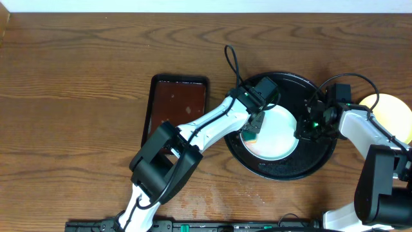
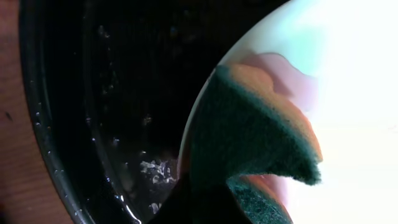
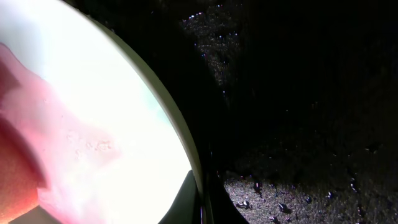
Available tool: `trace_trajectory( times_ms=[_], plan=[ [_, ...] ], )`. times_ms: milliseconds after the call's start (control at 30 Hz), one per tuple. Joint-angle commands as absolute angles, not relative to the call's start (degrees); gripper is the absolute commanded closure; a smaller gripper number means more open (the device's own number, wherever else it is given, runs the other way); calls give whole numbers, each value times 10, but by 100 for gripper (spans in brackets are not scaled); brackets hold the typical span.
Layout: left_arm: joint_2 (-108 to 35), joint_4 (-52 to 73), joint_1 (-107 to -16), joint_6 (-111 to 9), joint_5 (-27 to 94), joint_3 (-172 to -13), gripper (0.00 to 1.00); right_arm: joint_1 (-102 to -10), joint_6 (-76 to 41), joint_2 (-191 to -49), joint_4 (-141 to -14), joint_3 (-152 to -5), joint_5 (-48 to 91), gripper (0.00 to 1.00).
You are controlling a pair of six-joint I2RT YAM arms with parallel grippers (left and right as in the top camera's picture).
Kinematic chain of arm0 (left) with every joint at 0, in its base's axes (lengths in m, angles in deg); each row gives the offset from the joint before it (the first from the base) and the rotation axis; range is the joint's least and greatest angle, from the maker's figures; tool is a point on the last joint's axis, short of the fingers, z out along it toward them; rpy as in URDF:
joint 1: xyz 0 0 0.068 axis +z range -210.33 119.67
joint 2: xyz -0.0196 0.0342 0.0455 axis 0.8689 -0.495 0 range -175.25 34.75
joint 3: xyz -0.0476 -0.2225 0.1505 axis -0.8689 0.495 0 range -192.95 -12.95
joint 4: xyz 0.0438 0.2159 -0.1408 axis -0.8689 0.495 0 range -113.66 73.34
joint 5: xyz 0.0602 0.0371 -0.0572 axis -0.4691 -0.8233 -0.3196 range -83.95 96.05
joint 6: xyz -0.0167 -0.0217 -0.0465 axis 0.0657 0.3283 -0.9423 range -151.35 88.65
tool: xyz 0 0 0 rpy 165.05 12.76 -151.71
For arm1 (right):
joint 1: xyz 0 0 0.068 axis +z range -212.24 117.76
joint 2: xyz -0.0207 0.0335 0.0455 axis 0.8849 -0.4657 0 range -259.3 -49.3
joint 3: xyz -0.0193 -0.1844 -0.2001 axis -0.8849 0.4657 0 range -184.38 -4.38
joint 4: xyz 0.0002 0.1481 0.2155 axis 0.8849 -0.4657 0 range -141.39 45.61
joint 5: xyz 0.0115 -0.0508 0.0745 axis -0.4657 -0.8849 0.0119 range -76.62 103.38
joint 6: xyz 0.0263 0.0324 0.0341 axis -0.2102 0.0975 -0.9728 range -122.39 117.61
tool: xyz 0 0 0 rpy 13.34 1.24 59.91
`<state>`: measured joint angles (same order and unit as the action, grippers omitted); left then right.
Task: Clean dirty plates on tray and stack at the side
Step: 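Scrub the white plate with the sponge while right gripper holds rim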
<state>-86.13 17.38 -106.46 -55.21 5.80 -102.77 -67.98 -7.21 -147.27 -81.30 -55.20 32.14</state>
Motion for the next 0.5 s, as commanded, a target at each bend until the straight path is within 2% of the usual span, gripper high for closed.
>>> trace_trajectory(
  times_ms=[0,167,233,467],
  plan=[
    [-894,162,-1046,-530,67,-1027,93,-678,-81,-1480,-814,-552,278,99],
    [-912,78,-1052,-531,317,-1027,93,-678,-81,-1480,-815,-552,278,99],
    [-914,49,-1063,-531,372,-1027,92,-678,-81,-1480,-814,-552,278,99],
    [-915,17,-1103,-530,389,-1027,92,-678,-81,-1480,-815,-552,278,99]
  ],
)
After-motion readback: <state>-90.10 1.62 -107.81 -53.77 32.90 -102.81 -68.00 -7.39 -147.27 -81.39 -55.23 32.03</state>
